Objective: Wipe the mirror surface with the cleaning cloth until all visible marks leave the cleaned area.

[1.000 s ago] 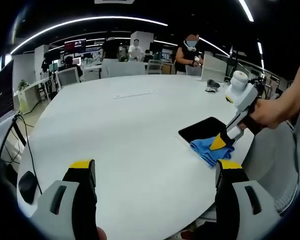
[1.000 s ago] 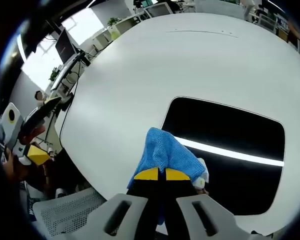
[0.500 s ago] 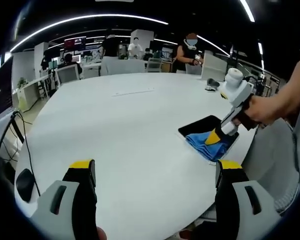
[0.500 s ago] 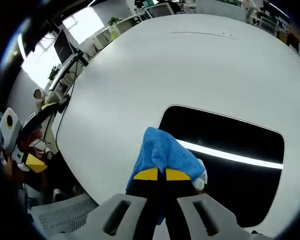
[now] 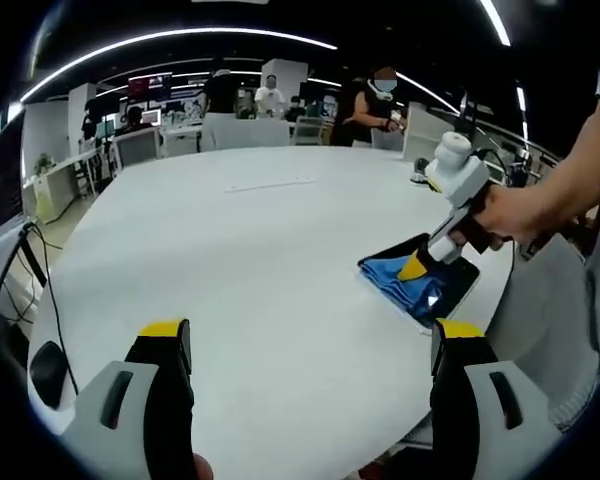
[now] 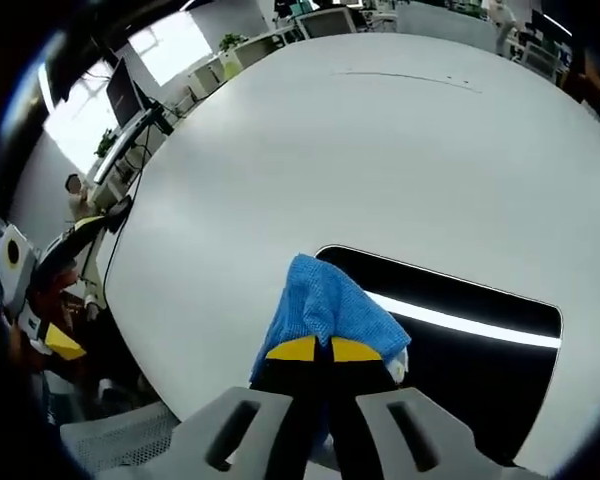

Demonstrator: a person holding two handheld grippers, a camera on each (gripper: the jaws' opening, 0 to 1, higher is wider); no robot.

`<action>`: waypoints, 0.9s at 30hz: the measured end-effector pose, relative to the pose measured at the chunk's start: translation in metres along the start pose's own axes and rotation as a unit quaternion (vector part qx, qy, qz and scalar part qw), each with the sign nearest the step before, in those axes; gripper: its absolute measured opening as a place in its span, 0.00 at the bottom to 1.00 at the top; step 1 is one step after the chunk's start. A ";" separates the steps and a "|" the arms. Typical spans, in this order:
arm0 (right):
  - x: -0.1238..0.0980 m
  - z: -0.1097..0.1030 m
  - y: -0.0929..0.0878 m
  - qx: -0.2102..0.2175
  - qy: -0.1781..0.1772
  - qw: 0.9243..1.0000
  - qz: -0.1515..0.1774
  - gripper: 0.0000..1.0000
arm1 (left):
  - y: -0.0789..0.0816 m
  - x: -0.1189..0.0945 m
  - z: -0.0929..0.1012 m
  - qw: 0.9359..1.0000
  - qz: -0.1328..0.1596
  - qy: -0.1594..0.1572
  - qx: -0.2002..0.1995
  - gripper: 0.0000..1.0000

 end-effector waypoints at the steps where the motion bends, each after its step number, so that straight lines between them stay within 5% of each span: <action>1: 0.001 0.001 0.002 0.000 -0.001 1.000 0.002 0.00 | 0.000 0.000 0.000 1.000 0.000 0.000 0.000 0.99; 27: 0.017 0.012 0.035 -0.034 0.002 0.999 0.022 0.00 | -0.006 0.005 0.012 1.000 -0.023 -0.015 0.005 0.99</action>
Point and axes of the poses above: the point that each gripper's makers call its tool centre point, and the gripper's own axes: x roughly forward along the fingers, z roughly to its right, y roughly out of its top, the point moved 9 cm from there along -x, roughly backward along the fingers, and after that the axes turned 6 degrees about -y, right-handed, at the moved point
